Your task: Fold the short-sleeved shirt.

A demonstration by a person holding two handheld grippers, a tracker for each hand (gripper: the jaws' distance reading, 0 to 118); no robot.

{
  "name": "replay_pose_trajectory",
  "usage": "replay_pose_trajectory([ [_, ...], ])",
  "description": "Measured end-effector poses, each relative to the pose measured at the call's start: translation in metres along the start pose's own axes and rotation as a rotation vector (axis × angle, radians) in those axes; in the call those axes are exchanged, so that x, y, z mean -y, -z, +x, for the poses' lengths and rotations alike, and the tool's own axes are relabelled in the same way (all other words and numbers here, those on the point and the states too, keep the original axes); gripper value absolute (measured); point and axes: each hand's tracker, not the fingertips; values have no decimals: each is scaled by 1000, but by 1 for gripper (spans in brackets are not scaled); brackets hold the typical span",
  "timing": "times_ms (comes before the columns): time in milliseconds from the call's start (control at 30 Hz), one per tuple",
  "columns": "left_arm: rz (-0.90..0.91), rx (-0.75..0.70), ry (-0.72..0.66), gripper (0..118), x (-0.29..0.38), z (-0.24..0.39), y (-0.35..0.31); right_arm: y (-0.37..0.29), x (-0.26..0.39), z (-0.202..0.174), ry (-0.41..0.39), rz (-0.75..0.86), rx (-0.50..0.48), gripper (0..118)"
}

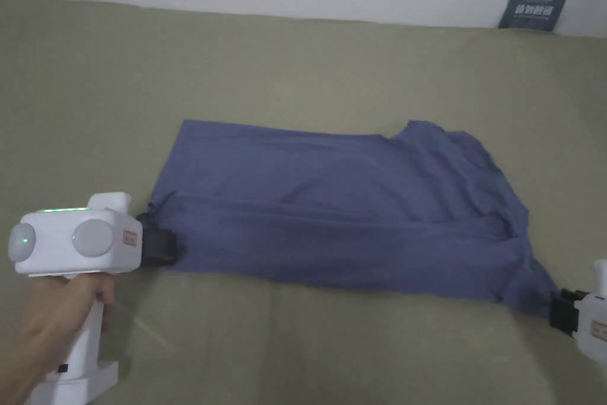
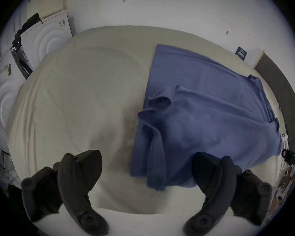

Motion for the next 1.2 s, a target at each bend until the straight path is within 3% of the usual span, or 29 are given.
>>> replay_pose_trajectory([
  [33, 1, 5, 1, 90, 1, 1, 2, 4, -1, 1, 4, -12, -1, 8],
  [67, 1, 9, 5, 86, 2, 4, 0, 6, -1, 2, 10, -15, -1, 10],
  [100, 19, -6, 25, 79, 3, 6, -4, 15, -1, 7, 19, -13, 0, 21],
  [133, 25, 4, 52, 66, 3, 7, -6, 18, -2, 9, 25, -8, -2, 45],
  [167, 34, 18, 71, 38, 4, 6, -10, 21, -7, 9, 27, -11, -2, 89],
  [200, 40, 27, 80, 14, 4, 5, -15, 26, -10, 10, 26, -21, 1, 115],
  [233, 47, 55, 67, 9, 4, 5, -18, 28, -10, 6, 24, -36, 4, 116],
  [267, 50, 74, 62, 9, 3, 5, -21, 27, -13, 6, 30, -21, -11, 110],
  [367, 48, 62, 78, 9, 2, 11, -21, 36, -26, -4, 35, -44, -1, 112],
  [500, 48, 61, 32, 9, 2, 7, -18, 51, -32, -10, 43, -116, -17, 98],
  [567, 46, 69, 13, 9, 2, 6, -19, 47, -33, -11, 47, -100, -21, 40],
  [633, 49, 65, 8, 9, 1, 5, -21, 39, -35, -14, 74, -102, -65, 18],
  [733, 64, 54, 15, 9, 1, 4, -29, 26, -35, -18, 9, -86, -29, 13],
  [900, 87, 62, 0, 9, 6, -1, -48, 10, -34, -8, 53, -57, -48, 13],
  [1200, 91, 56, 14, 9, 43, -13, -80, -39, -3, -9, 22, -26, -64, 13],
])
